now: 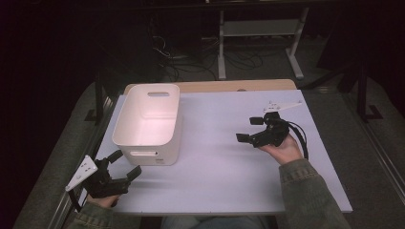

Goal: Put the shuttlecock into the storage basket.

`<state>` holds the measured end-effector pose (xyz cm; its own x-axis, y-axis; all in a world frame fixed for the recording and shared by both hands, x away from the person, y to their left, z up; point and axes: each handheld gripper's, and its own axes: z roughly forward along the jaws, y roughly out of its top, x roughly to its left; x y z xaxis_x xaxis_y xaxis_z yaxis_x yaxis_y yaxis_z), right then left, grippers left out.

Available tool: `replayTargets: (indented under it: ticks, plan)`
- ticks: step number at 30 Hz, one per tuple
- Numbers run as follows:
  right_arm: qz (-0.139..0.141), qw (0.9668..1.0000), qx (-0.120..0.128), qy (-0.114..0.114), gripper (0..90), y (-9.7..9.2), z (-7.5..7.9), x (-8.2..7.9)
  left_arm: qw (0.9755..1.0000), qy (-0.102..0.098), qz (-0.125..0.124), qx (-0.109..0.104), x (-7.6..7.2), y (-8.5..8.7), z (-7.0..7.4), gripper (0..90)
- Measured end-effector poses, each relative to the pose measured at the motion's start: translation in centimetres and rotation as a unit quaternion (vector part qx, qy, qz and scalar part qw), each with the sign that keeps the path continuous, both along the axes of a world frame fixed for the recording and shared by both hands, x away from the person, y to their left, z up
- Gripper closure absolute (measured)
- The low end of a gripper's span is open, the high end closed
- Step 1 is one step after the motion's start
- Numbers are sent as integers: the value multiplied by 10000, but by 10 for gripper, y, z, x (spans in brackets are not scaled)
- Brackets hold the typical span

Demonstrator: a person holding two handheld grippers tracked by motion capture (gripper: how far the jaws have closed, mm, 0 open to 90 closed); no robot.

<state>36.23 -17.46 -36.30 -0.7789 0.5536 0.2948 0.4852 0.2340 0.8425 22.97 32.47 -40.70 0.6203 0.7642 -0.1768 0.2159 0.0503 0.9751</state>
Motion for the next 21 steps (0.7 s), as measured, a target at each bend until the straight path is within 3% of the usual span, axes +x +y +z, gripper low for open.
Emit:
replayTargets:
  ticks: [9,13,21]
  plan:
    - [-15,10000,44,-44,0,-8,-6,-11,10000,0,4,-10,0,0,0,0]
    - [-31,9999,145,-39,0,-12,-9,-15,10000,-3,-11,80,0,1,0,0]
    - [-117,9999,94,-20,0,-21,-18,-21,10000,-1,-15,75,0,1,0,0]
